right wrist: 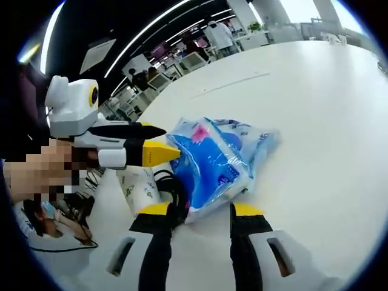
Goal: Arrange the tabletop items into an orderly group along one side of the table until the central work area is clear of visible clutter.
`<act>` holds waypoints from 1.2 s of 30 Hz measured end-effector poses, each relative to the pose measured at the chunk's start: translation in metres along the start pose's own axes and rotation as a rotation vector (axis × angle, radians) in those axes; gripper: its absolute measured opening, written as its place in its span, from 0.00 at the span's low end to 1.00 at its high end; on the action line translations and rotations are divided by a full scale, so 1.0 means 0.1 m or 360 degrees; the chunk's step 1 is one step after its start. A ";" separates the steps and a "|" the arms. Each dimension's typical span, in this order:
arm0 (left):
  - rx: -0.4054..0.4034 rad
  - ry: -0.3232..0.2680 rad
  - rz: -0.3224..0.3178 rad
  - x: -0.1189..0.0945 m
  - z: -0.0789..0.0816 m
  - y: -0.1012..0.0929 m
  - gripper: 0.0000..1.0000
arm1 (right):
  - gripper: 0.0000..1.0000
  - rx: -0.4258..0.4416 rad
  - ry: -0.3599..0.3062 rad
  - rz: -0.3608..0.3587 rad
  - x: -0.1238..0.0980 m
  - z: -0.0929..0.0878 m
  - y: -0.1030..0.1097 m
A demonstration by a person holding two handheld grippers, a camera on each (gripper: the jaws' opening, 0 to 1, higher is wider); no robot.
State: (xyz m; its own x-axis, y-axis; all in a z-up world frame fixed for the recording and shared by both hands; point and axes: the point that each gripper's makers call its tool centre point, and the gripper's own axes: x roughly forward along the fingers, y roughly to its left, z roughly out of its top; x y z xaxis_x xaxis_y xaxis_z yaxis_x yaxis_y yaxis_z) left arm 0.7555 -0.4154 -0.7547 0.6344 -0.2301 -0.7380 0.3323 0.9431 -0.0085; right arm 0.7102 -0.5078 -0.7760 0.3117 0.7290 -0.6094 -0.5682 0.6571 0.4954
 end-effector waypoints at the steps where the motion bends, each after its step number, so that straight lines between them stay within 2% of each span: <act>1: 0.0000 0.0009 0.0002 0.03 -0.01 0.01 0.37 | 0.23 0.0003 0.0003 -0.0007 0.00 0.00 -0.01; 3: -0.0010 0.0015 0.0009 0.03 -0.02 0.02 0.29 | 0.16 -0.0006 0.0018 -0.0011 0.01 -0.02 -0.03; 5: -0.0042 0.0014 0.0020 0.05 -0.03 0.04 0.21 | 0.13 0.0018 0.0015 -0.0012 0.00 -0.01 -0.05; 7: -0.0033 0.0017 0.0032 0.05 -0.03 0.05 0.18 | 0.08 0.0029 0.0003 -0.0019 0.00 0.01 -0.06; 10: -0.0032 0.0025 0.0039 0.02 -0.03 0.07 0.02 | 0.01 0.0000 -0.0020 -0.0052 -0.02 0.05 -0.11; 11: -0.0034 0.0019 0.0048 0.01 -0.02 0.08 0.00 | 0.00 0.0000 -0.0031 -0.0062 -0.03 0.06 -0.12; 16: -0.0109 0.0042 0.0003 -0.02 -0.02 0.03 0.00 | 0.00 0.0046 -0.0065 -0.0091 -0.10 0.14 -0.26; 21: -0.0152 0.0028 -0.0037 -0.06 0.06 -0.07 0.00 | 0.00 0.0025 -0.0121 -0.0120 -0.23 0.36 -0.41; 25: -0.0140 -0.0005 -0.0066 -0.13 0.20 -0.21 0.00 | 0.00 0.0033 -0.0173 -0.0137 -0.37 0.59 -0.53; 29: -0.0165 -0.0044 -0.0087 -0.17 0.35 -0.35 0.00 | 0.00 -0.0031 -0.0206 -0.0159 -0.52 0.79 -0.63; 36: -0.0167 -0.0076 -0.0102 -0.16 0.55 -0.65 0.00 | 0.00 -0.0093 -0.0190 -0.0185 -0.76 0.95 -0.82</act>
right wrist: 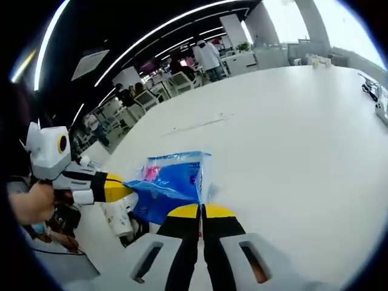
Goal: Arrange the tabletop items into an orderly group along one side of the table until the central work area is clear of visible clutter.
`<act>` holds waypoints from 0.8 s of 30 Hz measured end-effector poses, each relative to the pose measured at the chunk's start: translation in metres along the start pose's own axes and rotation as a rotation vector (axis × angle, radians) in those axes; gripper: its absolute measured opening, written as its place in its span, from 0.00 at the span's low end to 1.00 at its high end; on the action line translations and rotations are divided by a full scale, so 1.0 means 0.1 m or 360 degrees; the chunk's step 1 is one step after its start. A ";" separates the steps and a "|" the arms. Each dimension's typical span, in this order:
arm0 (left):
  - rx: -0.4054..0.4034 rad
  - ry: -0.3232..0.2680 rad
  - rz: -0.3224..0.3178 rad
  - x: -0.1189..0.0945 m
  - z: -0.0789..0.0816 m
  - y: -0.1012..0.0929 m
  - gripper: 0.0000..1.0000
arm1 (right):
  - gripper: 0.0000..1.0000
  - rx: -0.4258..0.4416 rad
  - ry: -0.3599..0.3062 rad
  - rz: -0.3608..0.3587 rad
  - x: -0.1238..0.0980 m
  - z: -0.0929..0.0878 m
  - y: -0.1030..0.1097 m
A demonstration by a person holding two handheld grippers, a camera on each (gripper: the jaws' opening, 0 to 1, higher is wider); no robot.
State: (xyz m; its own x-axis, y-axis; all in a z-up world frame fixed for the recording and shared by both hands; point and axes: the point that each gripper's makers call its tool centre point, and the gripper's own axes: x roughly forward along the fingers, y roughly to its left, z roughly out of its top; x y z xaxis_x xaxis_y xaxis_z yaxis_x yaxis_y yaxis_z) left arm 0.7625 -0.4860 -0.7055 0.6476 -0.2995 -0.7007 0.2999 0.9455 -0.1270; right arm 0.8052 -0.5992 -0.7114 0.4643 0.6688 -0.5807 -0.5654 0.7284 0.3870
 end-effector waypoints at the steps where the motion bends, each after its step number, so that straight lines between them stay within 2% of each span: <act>1: -0.0014 -0.0007 -0.0007 0.01 0.03 -0.04 0.00 | 0.00 0.0001 0.0002 0.0000 -0.03 0.03 -0.05; 5: -0.0047 -0.0031 -0.0012 0.04 0.13 -0.17 0.00 | 0.00 -0.0024 0.0028 0.0003 -0.10 0.08 -0.15; 8: -0.0057 -0.0039 -0.0011 0.09 0.18 -0.25 0.00 | 0.00 -0.0141 0.0066 0.0005 -0.15 0.10 -0.23; 17: -0.0120 -0.0041 -0.0046 0.26 0.30 -0.48 0.00 | 0.00 -0.0156 0.0104 -0.0015 -0.26 0.26 -0.50; 24: -0.0148 -0.0047 -0.0059 0.39 0.42 -0.57 0.00 | 0.00 -0.0153 0.0134 -0.0032 -0.28 0.25 -0.66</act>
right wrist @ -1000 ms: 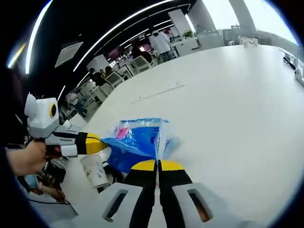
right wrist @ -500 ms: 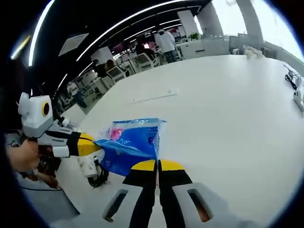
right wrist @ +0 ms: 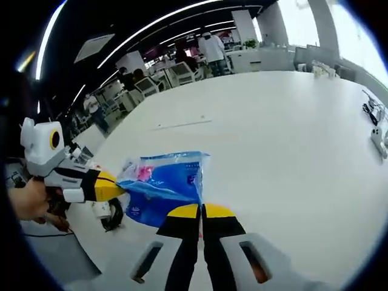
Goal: Arrange the tabletop items into an orderly group along one side of the table until the central work area is clear of visible clutter.
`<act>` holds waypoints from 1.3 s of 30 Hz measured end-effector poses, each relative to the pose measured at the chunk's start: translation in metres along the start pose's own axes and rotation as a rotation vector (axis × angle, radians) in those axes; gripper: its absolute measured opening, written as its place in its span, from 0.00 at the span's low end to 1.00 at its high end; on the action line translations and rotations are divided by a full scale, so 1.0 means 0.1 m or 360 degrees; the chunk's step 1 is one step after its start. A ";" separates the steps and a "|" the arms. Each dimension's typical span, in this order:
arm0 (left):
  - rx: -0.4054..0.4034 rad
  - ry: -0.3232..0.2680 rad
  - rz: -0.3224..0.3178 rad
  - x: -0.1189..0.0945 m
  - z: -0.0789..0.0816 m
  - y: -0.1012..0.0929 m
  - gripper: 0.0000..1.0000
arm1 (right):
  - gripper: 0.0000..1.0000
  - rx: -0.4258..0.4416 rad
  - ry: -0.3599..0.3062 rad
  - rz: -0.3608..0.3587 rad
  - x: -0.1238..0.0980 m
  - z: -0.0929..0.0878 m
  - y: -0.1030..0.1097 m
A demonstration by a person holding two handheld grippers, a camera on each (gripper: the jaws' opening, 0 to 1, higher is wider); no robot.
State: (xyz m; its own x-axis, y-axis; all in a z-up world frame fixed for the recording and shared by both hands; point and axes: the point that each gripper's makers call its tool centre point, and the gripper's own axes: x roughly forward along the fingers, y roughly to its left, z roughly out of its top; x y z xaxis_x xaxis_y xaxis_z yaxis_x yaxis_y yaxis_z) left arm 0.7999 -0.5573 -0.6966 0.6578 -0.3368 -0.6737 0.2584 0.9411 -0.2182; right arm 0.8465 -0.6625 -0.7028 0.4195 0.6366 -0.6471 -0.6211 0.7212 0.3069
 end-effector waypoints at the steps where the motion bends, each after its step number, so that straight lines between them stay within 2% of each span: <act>1: -0.0013 -0.0006 0.0007 0.03 0.02 0.00 0.00 | 0.00 0.0008 0.0005 0.0001 -0.01 -0.01 -0.02; 11: -0.0026 0.0014 -0.0011 0.28 0.07 -0.15 0.00 | 0.00 0.0002 0.0046 -0.0022 -0.02 -0.01 -0.27; 20: -0.0022 0.0044 -0.0019 0.49 0.13 -0.16 0.00 | 0.00 -0.0007 0.0078 -0.0042 0.06 -0.02 -0.49; 34: -0.0042 0.0140 0.0022 0.77 -0.04 -0.10 0.00 | 0.00 0.0082 0.0176 0.0007 0.29 -0.18 -0.70; 39: -0.0059 0.0150 0.0020 0.85 -0.04 -0.07 0.00 | 0.00 0.0054 0.0209 0.0017 0.38 -0.19 -0.76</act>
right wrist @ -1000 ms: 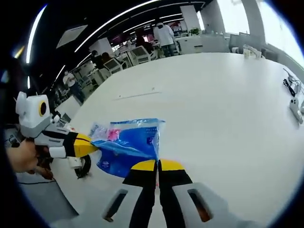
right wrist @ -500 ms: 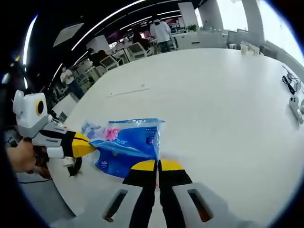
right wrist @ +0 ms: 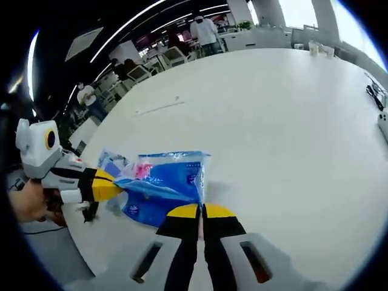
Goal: Arrange the tabletop items into an orderly group along one side of the table until the central work area is clear of visible clutter.
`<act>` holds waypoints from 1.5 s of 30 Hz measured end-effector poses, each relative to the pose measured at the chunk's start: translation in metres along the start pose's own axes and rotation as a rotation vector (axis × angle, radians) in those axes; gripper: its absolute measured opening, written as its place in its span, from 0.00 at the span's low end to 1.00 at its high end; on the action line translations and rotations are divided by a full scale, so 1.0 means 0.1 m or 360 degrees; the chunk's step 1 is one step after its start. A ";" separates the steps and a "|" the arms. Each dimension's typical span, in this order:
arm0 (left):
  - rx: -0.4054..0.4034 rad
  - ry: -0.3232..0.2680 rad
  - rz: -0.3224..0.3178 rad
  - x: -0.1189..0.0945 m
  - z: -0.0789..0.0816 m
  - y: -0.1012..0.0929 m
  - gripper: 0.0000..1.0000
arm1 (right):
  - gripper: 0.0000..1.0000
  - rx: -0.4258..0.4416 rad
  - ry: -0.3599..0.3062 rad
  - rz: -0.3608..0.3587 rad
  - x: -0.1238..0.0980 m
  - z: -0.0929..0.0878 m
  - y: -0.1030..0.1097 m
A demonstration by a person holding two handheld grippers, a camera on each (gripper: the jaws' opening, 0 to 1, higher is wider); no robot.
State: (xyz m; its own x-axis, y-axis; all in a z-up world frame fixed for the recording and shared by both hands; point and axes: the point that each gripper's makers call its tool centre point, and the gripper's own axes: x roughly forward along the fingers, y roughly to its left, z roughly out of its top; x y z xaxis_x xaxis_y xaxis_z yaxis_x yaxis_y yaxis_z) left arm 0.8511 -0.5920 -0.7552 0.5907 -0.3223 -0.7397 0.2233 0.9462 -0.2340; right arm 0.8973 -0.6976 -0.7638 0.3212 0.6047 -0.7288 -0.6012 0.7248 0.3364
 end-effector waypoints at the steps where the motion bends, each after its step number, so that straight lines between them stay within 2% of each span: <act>1: -0.0004 0.0007 0.0001 0.02 -0.01 0.01 0.00 | 0.00 -0.0010 0.0011 0.0003 0.02 0.00 -0.02; 8: -0.0030 0.0040 0.0017 0.14 -0.07 0.04 0.00 | 0.00 -0.0001 0.0062 0.0021 0.10 -0.03 -0.09; 19: -0.0049 0.0065 0.0037 0.26 -0.08 0.08 0.00 | 0.00 -0.0033 0.0078 0.0018 0.19 -0.01 -0.20; 45: -0.0080 0.0067 0.0069 0.33 -0.10 0.11 0.00 | 0.00 -0.0051 0.0084 0.0043 0.24 -0.04 -0.21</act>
State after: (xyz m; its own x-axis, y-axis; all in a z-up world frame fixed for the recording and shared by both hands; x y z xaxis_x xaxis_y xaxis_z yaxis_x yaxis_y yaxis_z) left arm 0.8657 -0.5924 -0.7883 0.5656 -0.2805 -0.7755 0.1582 0.9598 -0.2318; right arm 0.9150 -0.6997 -0.7906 0.2657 0.6052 -0.7504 -0.6328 0.6968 0.3378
